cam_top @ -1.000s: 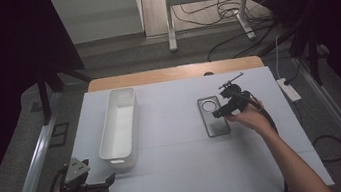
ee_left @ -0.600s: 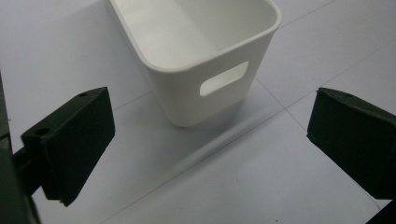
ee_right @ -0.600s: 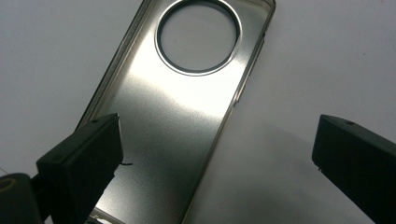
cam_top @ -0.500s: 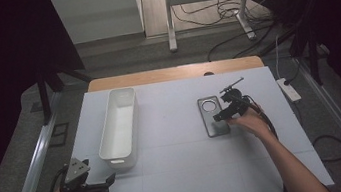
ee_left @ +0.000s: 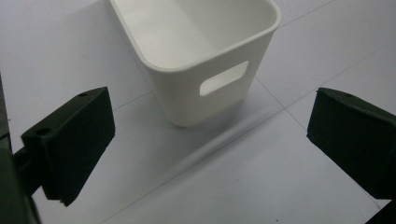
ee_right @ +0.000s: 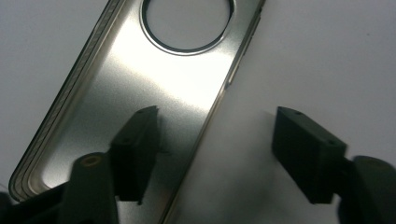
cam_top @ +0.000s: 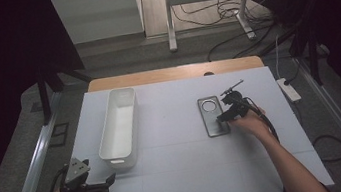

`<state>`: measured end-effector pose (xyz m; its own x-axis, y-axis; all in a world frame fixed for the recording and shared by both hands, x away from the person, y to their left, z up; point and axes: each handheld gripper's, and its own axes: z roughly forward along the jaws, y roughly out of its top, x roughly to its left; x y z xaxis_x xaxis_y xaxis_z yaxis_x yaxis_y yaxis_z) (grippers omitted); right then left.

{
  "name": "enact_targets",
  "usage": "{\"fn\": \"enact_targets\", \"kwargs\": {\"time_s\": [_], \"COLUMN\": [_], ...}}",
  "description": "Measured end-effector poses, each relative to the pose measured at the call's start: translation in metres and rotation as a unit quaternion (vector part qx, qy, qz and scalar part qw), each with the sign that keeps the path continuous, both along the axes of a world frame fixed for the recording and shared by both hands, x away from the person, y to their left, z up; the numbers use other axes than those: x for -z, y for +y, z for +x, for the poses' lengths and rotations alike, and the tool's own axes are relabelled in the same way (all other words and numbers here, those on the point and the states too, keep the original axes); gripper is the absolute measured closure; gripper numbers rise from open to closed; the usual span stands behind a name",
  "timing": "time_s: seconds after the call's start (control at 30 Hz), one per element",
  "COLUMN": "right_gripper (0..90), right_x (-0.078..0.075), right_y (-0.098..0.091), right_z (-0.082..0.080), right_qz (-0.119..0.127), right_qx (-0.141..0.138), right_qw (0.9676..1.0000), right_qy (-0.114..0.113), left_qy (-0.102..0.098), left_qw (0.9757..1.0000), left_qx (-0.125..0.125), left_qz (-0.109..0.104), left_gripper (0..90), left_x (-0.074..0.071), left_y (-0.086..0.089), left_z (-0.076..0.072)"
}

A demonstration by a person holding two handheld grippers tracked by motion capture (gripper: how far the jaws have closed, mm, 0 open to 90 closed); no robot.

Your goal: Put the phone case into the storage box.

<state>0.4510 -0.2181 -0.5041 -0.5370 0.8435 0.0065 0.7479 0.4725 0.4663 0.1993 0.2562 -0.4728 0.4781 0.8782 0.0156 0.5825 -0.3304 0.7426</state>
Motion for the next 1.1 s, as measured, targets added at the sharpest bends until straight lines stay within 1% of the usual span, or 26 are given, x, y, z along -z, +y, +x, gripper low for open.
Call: {"fn": "enact_targets", "kwargs": {"time_s": [0.1, 0.2, 0.23, 0.3, 0.33, 0.4, 0.47, 0.5, 0.53, 0.57, 0.6, 0.63, 0.73, 0.77, 0.83, 0.93, 0.97, 1.03, 1.1], "right_gripper": [52.6, 61.6, 61.6, 76.8, 76.9, 78.5, 81.7, 87.1, 88.0, 88.3, 88.3, 88.5, 88.5, 88.5, 88.6, 88.6, 88.6, 88.5, 88.6], "right_x": [-0.0025, -0.0034, -0.0034, -0.0042, -0.0045, -0.0054, -0.0055, -0.0054, -0.0056, -0.0060, -0.0060, -0.0068, -0.0072, -0.0071, -0.0064, -0.0066, -0.0066, -0.0083, -0.0104], "right_y": [-0.0055, -0.0063, -0.0063, -0.0033, -0.0021, -0.0008, -0.0021, -0.0034, -0.0028, -0.0013, -0.0013, 0.0017, 0.0028, 0.0025, 0.0007, -0.0001, -0.0001, -0.0001, -0.0003], "right_z": [-0.0004, -0.0006, -0.0006, -0.0013, -0.0015, -0.0005, 0.0014, 0.0022, 0.0017, 0.0012, 0.0012, 0.0006, 0.0001, 0.0000, 0.0002, -0.0002, -0.0006, -0.0019, -0.0036], "right_qz": [0.004, 0.009, 0.009, 0.017, 0.019, 0.018, 0.030, 0.042, 0.041, 0.033, 0.033, 0.018, 0.014, 0.014, 0.023, 0.026, 0.029, 0.032, 0.037], "right_qx": [-0.001, -0.003, -0.003, -0.011, -0.013, -0.002, 0.010, 0.015, 0.014, 0.011, 0.011, 0.007, 0.005, 0.005, 0.004, 0.002, 0.000, -0.004, -0.010], "right_qw": [1.0000, 0.9999, 0.9999, 0.9996, 0.9995, 0.9993, 0.9986, 0.9977, 0.9976, 0.9982, 0.9982, 0.9988, 0.9990, 0.9990, 0.9988, 0.9988, 0.9989, 0.9990, 0.9989], "right_qy": [0.003, 0.008, 0.008, 0.018, 0.022, 0.031, 0.044, 0.052, 0.053, 0.049, 0.049, 0.045, 0.043, 0.043, 0.043, 0.042, 0.038, 0.032, 0.028], "left_qy": [0.001, 0.001, 0.001, 0.001, 0.001, 0.001, 0.002, 0.001, 0.001, 0.001, 0.001, 0.000, -0.002, -0.004, -0.005, -0.007, -0.005, -0.004, -0.005], "left_qw": [1.0000, 1.0000, 1.0000, 1.0000, 1.0000, 1.0000, 1.0000, 1.0000, 1.0000, 1.0000, 1.0000, 1.0000, 1.0000, 1.0000, 1.0000, 0.9999, 0.9998, 0.9997, 0.9997], "left_qx": [0.000, 0.000, 0.000, 0.000, 0.000, 0.000, 0.001, 0.002, 0.002, 0.002, 0.002, 0.003, 0.004, 0.003, 0.007, 0.007, 0.009, 0.013, 0.016], "left_qz": [0.002, 0.003, 0.004, 0.004, 0.005, 0.005, 0.007, 0.008, 0.008, 0.009, 0.009, 0.008, 0.006, 0.001, -0.006, -0.012, -0.015, -0.018, -0.016], "left_gripper": [1.7, 1.7, 1.7, 1.7, 1.7, 1.7, 1.7, 1.7, 1.7, 1.7, 1.7, 1.7, 1.7, 1.7, 1.7, 1.8, 1.9, 1.9, 1.9], "left_x": [0.0001, 0.0000, 0.0001, 0.0001, 0.0001, 0.0001, 0.0001, 0.0001, 0.0001, 0.0000, 0.0000, 0.0000, -0.0002, -0.0005, -0.0007, -0.0013, -0.0013, -0.0016, -0.0017], "left_y": [-0.0004, -0.0008, -0.0010, -0.0012, -0.0012, -0.0013, -0.0016, -0.0017, -0.0019, -0.0019, -0.0019, -0.0018, -0.0014, -0.0011, 0.0000, 0.0014, 0.0019, 0.0021, 0.0015], "left_z": [0.0003, 0.0003, 0.0004, 0.0004, 0.0004, 0.0004, 0.0004, 0.0003, 0.0003, 0.0003, 0.0003, 0.0003, -0.0001, -0.0005, -0.0005, -0.0006, -0.0003, 0.0001, 0.0003]}}
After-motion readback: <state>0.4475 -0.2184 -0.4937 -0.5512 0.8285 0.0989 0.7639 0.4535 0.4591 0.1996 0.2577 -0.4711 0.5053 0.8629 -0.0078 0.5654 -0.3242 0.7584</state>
